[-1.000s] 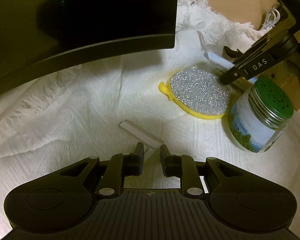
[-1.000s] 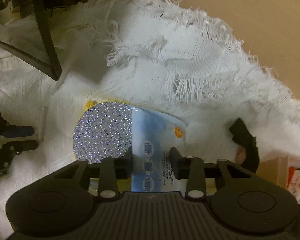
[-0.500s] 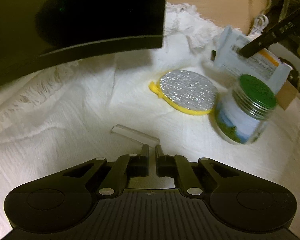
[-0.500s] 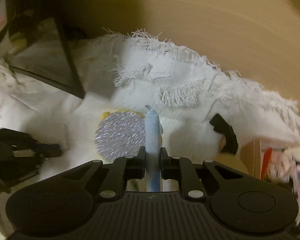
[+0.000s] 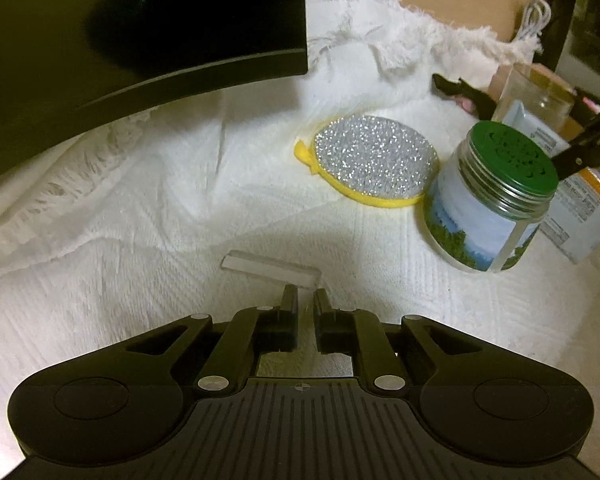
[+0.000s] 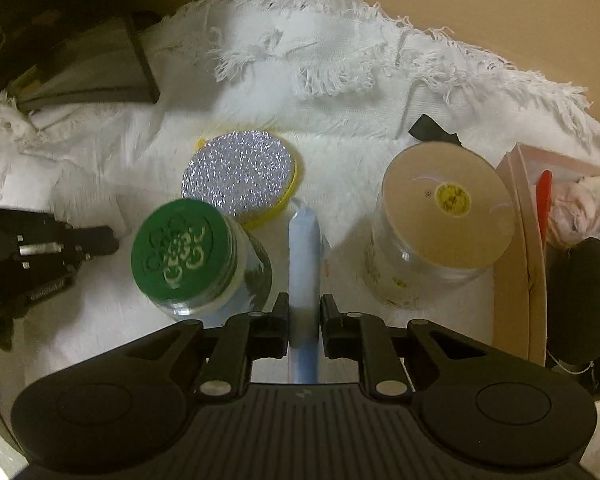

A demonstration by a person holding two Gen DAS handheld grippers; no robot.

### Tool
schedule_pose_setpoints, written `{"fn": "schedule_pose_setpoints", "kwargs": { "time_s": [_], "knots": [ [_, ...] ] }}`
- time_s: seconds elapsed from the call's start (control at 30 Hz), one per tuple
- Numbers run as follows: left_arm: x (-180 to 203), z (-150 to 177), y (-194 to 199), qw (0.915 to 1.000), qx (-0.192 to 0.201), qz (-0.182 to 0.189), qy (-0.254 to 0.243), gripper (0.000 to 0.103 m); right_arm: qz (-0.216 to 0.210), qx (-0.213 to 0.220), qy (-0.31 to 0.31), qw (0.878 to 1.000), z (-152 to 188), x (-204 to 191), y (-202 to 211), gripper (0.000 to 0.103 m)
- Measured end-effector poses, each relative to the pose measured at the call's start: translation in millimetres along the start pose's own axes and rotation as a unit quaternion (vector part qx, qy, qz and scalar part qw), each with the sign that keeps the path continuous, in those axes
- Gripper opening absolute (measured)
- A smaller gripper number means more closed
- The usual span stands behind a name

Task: Organize soft objects

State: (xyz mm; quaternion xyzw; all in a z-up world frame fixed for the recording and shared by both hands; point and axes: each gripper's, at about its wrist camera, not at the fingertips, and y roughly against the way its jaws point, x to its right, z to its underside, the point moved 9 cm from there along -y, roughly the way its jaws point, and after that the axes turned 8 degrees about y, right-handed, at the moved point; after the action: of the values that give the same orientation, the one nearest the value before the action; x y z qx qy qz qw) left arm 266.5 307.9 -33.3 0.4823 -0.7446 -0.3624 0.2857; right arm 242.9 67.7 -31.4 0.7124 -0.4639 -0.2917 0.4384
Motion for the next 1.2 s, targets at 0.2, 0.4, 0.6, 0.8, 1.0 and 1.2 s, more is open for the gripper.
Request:
{"fn": "schedule_pose_setpoints", "kwargs": {
  "time_s": [0.2, 0.4, 0.6, 0.8, 1.0, 1.2],
  "knots": [
    [-1, -3, -3, 0.9997, 0.004, 0.017, 0.018, 0.011, 0.01, 0.003, 0.032, 0.999, 5, -8, -6, 0.016],
    [3, 0, -1, 0.9991, 0.033, 0.013, 0.021, 0.007, 0.016, 0.015, 0.031, 0.999, 0, -7, 5, 0.014],
    [7, -14, 24, 0.9979, 0.058, 0.016, 0.023, 0.006, -0.004, 0.067, 0.021, 0.998, -22, 2, 55, 0.014],
    [15, -46, 63, 0.9938, 0.108, 0.012, 0.023, 0.006, 0.004, 0.136, 0.011, 0.991, -45, 30, 122, 0.014],
    [41, -89, 108, 0.9862, 0.158, 0.039, 0.029, 0.006, 0.063, 0.179, -0.003, 0.982, -45, 86, 178, 0.014],
    [105, -136, 136, 0.9748, 0.195, 0.105, 0.025, 0.006, 0.116, 0.183, -0.028, 0.976, -17, 149, 204, 0.014]
  ]
}}
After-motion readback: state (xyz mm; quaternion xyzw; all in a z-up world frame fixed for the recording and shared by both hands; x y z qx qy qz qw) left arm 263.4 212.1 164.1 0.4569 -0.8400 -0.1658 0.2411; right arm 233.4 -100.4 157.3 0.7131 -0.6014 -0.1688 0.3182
